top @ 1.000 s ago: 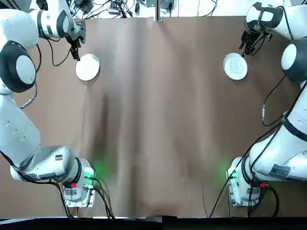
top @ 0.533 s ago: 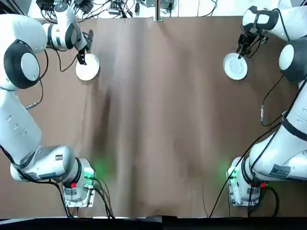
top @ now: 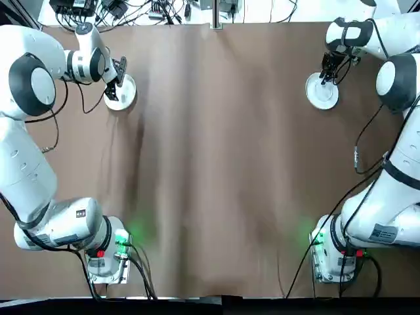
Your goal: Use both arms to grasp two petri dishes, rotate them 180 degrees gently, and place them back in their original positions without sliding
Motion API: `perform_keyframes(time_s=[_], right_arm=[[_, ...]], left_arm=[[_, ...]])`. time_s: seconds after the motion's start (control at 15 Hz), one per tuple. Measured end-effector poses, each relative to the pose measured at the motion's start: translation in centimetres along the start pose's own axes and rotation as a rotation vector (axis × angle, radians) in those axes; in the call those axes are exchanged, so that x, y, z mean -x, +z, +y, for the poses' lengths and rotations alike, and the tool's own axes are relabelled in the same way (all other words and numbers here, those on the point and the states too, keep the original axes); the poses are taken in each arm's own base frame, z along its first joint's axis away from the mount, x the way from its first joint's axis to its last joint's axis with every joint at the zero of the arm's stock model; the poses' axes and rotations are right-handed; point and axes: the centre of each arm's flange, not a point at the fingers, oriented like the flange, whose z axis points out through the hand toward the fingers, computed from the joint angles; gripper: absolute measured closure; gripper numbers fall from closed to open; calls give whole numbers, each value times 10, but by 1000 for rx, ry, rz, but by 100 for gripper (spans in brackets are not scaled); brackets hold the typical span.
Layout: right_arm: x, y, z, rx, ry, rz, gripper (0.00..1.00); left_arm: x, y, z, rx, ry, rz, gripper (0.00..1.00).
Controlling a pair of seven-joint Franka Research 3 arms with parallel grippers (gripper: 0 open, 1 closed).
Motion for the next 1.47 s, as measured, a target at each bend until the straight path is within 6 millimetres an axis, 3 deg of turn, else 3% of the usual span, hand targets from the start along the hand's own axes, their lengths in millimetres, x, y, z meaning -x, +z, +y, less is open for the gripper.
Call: perform_keyframes(time_s=[0.2,0.33,1.4,1.47], right_arm=[[-6,6,-1,-11,0,14,62],[-6,8,-2,-16,1,16,62],[-7,22,-1,-4,-3,20,61],[-7,23,-1,-3,-3,20,61]], left_arm=[[-3,0,0,-1,8,4,36],[-4,2,1,2,10,6,38],[-1,19,20,10,-2,13,41],[-1,20,21,9,-2,14,46]])
